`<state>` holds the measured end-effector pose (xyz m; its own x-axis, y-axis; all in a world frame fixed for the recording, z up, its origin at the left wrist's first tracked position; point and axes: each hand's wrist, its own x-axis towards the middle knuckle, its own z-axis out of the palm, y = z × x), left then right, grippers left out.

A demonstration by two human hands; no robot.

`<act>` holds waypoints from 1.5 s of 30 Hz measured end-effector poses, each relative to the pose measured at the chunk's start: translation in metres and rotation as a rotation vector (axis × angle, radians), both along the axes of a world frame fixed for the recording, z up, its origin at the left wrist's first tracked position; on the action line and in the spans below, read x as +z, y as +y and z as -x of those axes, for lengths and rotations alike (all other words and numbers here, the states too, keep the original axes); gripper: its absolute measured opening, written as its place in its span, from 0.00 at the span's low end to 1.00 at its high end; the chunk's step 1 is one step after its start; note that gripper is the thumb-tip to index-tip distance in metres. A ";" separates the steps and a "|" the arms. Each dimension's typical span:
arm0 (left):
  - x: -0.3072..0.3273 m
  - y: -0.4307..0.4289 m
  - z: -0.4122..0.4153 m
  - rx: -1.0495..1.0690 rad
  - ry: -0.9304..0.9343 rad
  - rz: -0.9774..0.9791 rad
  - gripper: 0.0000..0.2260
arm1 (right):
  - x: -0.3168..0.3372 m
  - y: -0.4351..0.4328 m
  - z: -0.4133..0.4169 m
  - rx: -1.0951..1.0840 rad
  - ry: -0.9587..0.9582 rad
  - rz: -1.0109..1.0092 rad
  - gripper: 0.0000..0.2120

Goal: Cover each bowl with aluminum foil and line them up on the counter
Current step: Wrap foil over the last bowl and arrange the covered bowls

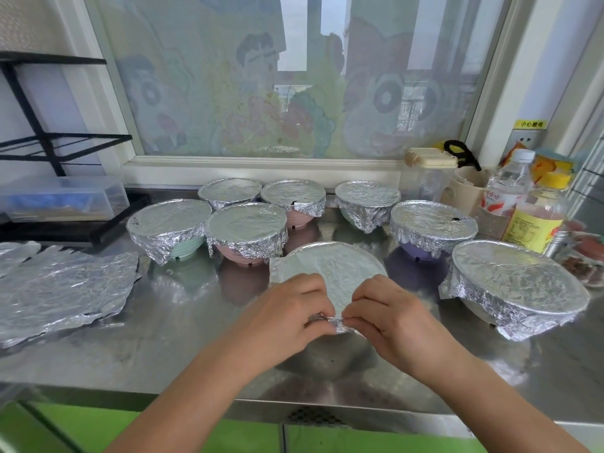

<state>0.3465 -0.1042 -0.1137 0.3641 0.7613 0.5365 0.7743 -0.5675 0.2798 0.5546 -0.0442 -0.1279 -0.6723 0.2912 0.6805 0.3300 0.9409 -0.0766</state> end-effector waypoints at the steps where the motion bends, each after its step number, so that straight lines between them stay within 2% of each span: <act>1: 0.000 0.001 -0.004 -0.004 0.006 -0.013 0.11 | 0.000 -0.001 0.002 0.002 0.006 -0.001 0.10; 6: 0.002 0.004 -0.001 -0.024 0.025 0.022 0.11 | -0.002 -0.003 0.001 -0.001 0.025 0.029 0.10; 12: 0.005 0.001 0.010 -0.018 -0.021 0.069 0.06 | -0.001 0.001 -0.009 -0.029 0.026 0.011 0.10; 15: 0.002 0.001 0.001 -0.009 -0.010 0.037 0.10 | -0.003 -0.001 -0.002 -0.024 0.029 0.005 0.08; 20: 0.003 0.002 -0.003 -0.024 0.008 0.027 0.10 | -0.003 -0.004 -0.001 0.002 0.024 0.035 0.10; 34: 0.003 0.002 0.001 -0.027 0.013 0.041 0.04 | -0.001 -0.003 -0.003 0.008 0.017 0.050 0.09; 40: 0.006 0.002 0.017 -0.056 -0.053 0.082 0.07 | 0.003 0.002 -0.019 0.010 0.023 0.051 0.09; 45: -0.001 0.002 -0.002 -0.031 -0.014 -0.022 0.11 | 0.004 0.000 -0.013 0.026 -0.013 0.037 0.10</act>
<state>0.3486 -0.1017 -0.1146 0.3794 0.7377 0.5584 0.7526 -0.5972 0.2775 0.5671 -0.0438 -0.1241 -0.6885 0.2982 0.6611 0.3068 0.9457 -0.1071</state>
